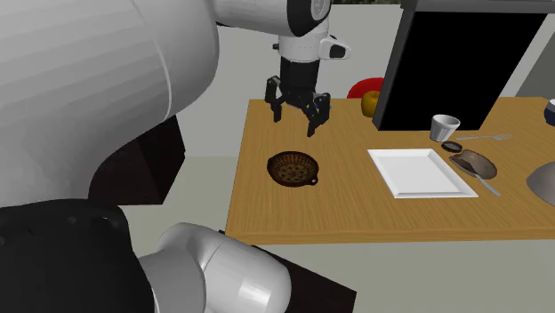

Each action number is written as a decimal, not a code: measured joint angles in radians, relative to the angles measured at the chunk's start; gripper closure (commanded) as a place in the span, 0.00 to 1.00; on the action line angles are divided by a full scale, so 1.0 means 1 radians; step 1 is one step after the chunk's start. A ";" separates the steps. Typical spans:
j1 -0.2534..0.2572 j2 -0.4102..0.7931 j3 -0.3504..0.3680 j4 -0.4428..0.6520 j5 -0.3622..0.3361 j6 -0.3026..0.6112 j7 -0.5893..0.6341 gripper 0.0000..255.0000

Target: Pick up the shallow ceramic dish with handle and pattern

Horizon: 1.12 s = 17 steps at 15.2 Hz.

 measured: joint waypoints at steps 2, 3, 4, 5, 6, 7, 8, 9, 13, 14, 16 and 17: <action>0.001 0.009 0.007 -0.008 0.003 0.014 0.008 0.00; 0.003 0.022 0.016 -0.020 0.008 0.035 0.019 0.00; 0.005 0.045 0.028 -0.023 0.014 0.058 0.033 0.00; 0.007 0.066 0.040 -0.029 0.019 0.081 0.047 0.00; 0.010 0.089 0.053 -0.038 0.025 0.108 0.063 0.00; 0.012 0.116 0.065 -0.037 0.031 0.129 0.078 0.00; 0.014 0.145 0.076 -0.032 0.034 0.149 0.092 0.00; 0.016 0.170 0.087 -0.035 0.038 0.172 0.106 0.00; 0.023 0.281 0.132 -0.045 0.051 0.275 0.165 0.00; 0.025 0.312 0.145 -0.037 0.053 0.294 0.183 0.00; 0.030 0.390 0.171 -0.019 0.056 0.345 0.220 0.00; 0.029 0.430 0.180 -0.010 0.054 0.371 0.233 0.00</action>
